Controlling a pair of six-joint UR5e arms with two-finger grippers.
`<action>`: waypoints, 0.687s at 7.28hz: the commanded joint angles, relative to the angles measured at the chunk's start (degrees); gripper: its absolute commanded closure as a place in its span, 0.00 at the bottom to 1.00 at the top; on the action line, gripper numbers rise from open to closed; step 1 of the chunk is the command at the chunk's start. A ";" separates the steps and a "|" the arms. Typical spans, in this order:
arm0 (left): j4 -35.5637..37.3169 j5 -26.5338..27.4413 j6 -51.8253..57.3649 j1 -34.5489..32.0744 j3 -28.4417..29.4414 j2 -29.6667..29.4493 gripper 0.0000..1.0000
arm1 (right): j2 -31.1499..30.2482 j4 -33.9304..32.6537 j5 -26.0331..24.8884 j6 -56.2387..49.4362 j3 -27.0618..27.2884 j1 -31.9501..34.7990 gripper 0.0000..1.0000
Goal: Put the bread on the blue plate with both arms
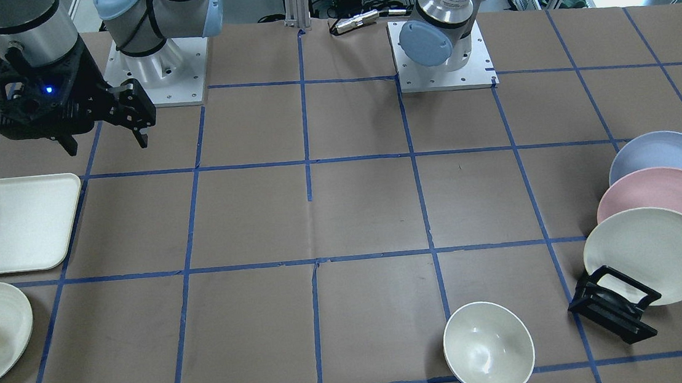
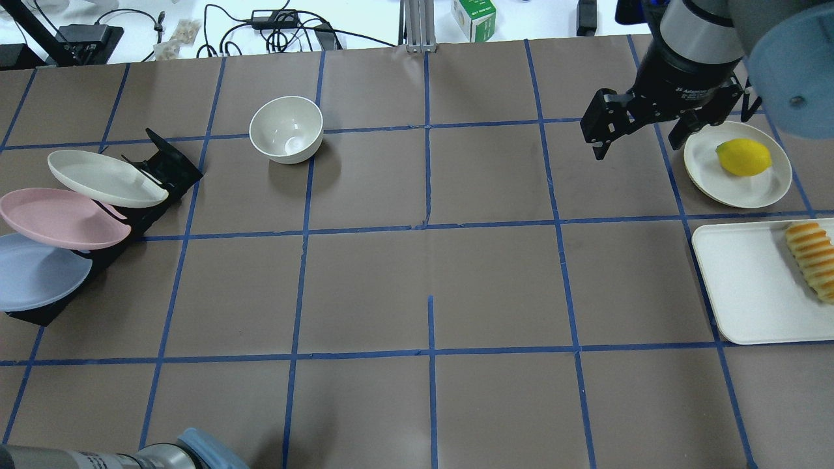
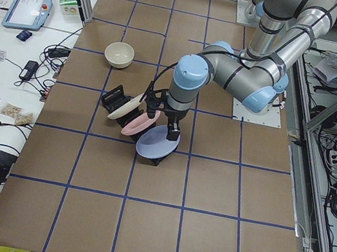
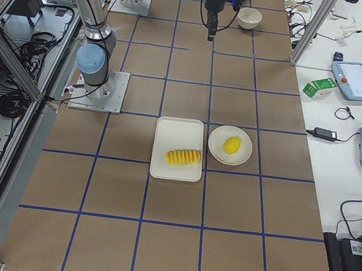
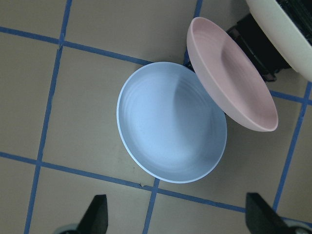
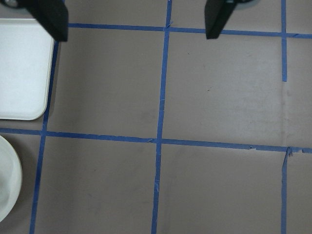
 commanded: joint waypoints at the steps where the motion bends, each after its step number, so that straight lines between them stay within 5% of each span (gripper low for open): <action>1: 2.32 -2.84 0.50 0.50 0.07 -4.84 0.00 | -0.03 0.04 0.04 -0.05 0.12 -0.12 0.00; 5: 4.34 -3.04 -1.08 0.94 -0.02 -11.70 0.02 | -0.03 0.12 0.38 0.73 0.21 -0.12 0.00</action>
